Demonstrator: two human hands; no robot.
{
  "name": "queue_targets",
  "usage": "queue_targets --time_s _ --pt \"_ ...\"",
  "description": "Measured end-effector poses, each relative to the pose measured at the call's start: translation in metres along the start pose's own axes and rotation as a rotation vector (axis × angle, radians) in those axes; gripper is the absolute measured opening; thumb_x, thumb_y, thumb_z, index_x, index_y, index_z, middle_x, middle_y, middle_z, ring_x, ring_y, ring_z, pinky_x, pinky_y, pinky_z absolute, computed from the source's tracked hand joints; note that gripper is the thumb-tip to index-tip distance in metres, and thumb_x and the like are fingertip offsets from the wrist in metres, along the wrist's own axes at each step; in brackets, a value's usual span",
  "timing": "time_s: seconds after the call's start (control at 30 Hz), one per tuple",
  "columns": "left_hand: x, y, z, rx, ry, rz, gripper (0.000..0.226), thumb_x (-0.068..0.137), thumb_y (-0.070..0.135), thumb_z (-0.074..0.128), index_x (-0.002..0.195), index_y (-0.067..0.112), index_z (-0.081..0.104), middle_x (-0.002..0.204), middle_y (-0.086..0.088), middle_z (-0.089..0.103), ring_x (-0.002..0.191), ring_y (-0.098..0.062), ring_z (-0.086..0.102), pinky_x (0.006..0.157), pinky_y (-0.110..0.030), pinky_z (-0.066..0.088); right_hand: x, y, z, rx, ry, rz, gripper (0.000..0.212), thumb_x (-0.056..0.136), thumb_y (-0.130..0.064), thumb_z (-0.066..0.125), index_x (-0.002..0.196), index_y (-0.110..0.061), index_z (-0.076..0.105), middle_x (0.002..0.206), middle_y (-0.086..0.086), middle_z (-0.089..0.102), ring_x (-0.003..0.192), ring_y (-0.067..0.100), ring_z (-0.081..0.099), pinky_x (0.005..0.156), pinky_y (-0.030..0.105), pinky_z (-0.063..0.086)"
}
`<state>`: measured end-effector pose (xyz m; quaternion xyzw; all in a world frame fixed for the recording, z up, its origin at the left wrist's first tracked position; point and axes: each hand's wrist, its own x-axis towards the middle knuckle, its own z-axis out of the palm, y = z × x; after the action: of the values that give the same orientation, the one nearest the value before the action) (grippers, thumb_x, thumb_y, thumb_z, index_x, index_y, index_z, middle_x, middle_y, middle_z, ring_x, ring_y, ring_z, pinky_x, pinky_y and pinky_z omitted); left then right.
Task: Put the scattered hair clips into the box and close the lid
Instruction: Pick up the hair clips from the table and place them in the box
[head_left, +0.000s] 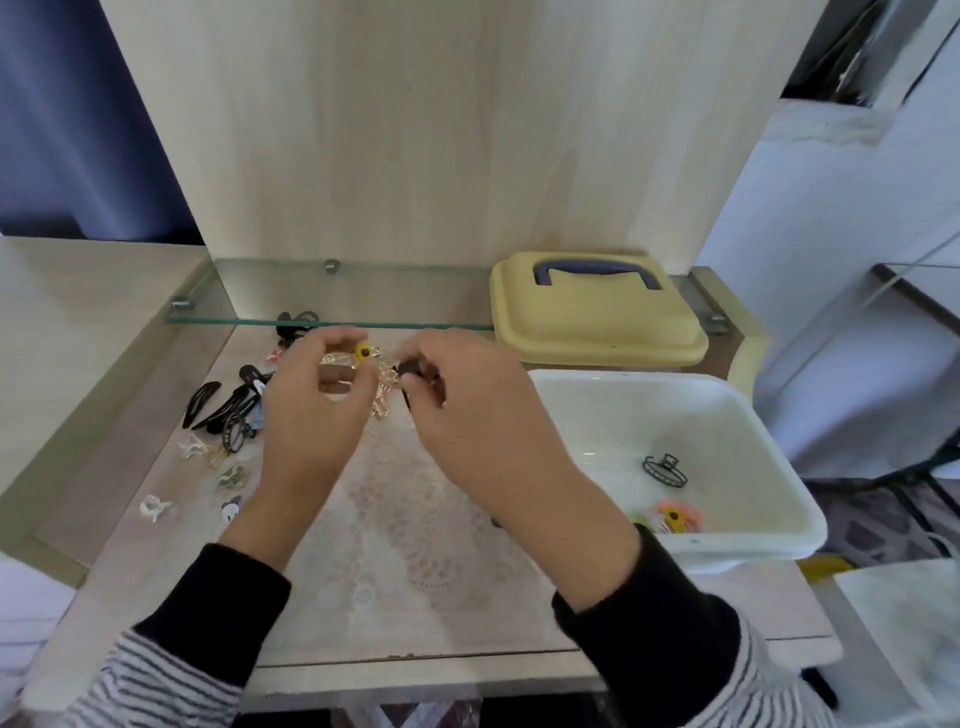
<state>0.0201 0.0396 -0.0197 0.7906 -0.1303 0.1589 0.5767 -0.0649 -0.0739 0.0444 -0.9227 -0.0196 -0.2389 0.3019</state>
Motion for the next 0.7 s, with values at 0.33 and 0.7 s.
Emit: queue_targets --time_s 0.33,0.7 --pt "-0.002 0.088 0.061 -0.207 -0.548 -0.112 0.019 0.087 0.020 0.070 0.102 0.032 0.070 0.102 0.006 0.071 0.075 0.000 0.067 0.058 -0.006 0.045 0.008 0.088 -0.127 0.058 -0.342 0.379 0.006 0.088 -0.011 0.063 0.088 -0.015 0.067 0.084 0.003 0.071 0.073 0.011 0.069 0.064 0.025 0.055" --pt "-0.018 0.072 0.098 0.064 -0.578 0.343 0.019 0.090 0.012 0.065 0.106 0.022 0.068 0.100 0.010 0.067 0.086 0.001 0.063 0.078 -0.004 0.042 -0.017 0.155 -0.133 0.040 -0.561 0.590 0.011 0.090 -0.005 0.057 0.089 -0.010 0.066 0.083 0.007 0.074 0.075 0.016 0.073 0.078 0.034 0.059"
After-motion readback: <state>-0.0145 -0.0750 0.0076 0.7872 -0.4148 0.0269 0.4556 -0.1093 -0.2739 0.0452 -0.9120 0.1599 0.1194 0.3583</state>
